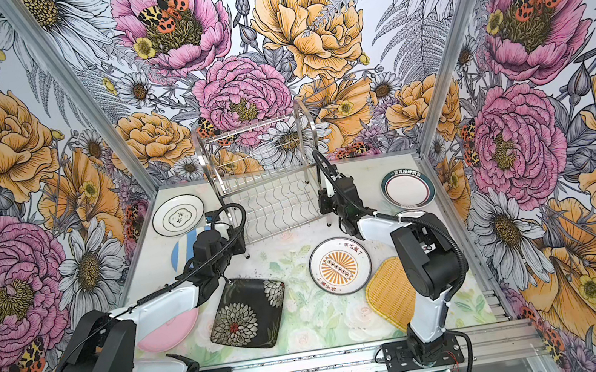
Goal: Load plates into a dish rack
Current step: Rotate the dish rack at the top-center of the table.
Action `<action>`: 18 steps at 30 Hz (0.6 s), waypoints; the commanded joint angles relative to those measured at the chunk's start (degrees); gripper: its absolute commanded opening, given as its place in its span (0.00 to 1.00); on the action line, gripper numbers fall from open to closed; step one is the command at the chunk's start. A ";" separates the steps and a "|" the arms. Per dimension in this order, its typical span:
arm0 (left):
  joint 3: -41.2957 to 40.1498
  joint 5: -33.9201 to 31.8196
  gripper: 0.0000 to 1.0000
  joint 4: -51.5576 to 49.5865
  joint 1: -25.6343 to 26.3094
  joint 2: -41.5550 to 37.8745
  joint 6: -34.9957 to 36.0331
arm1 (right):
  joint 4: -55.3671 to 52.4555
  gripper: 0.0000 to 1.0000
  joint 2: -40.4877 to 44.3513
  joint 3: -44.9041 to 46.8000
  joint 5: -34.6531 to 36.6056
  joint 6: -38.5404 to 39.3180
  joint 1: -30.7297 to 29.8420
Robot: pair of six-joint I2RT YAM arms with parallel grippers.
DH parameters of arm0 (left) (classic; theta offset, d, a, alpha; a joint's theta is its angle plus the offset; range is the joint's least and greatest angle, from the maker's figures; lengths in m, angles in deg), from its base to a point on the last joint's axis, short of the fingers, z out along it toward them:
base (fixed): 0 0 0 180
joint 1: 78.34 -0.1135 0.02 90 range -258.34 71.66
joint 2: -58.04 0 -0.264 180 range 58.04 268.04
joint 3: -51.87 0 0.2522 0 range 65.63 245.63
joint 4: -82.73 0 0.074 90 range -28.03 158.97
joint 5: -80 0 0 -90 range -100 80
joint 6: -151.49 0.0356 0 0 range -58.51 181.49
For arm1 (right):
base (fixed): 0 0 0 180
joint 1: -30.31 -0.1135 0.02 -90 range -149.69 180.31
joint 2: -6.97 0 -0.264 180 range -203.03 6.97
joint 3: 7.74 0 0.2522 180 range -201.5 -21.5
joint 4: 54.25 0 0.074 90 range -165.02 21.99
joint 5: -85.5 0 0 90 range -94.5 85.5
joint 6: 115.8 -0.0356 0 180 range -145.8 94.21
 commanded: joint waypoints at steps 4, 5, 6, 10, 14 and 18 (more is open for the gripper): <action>1.11 0.20 0.59 -1.08 0.76 -2.61 1.58 | -5.21 0.47 3.72 -0.20 0.20 -0.94 -0.35; 1.31 -0.09 0.62 -2.14 0.88 -3.19 1.19 | -5.97 0.50 4.53 0.18 0.06 -1.21 -0.37; 1.49 -0.36 0.63 -3.30 1.03 -3.84 0.81 | -6.80 0.53 5.22 0.48 -0.12 -1.41 -0.34; 2.45 -0.60 0.69 -12.71 2.32 -7.51 -1.99 | -10.84 0.62 9.30 2.61 -0.65 -2.18 -0.46; 2.27 -3.30 0.77 -24.18 5.10 -13.13 -5.86 | -14.58 0.67 14.08 5.95 -1.27 -3.28 -0.46; 2.38 -5.11 0.79 -37.22 6.84 -18.87 -13.08 | -18.31 0.71 18.56 8.30 -2.23 -4.58 -0.44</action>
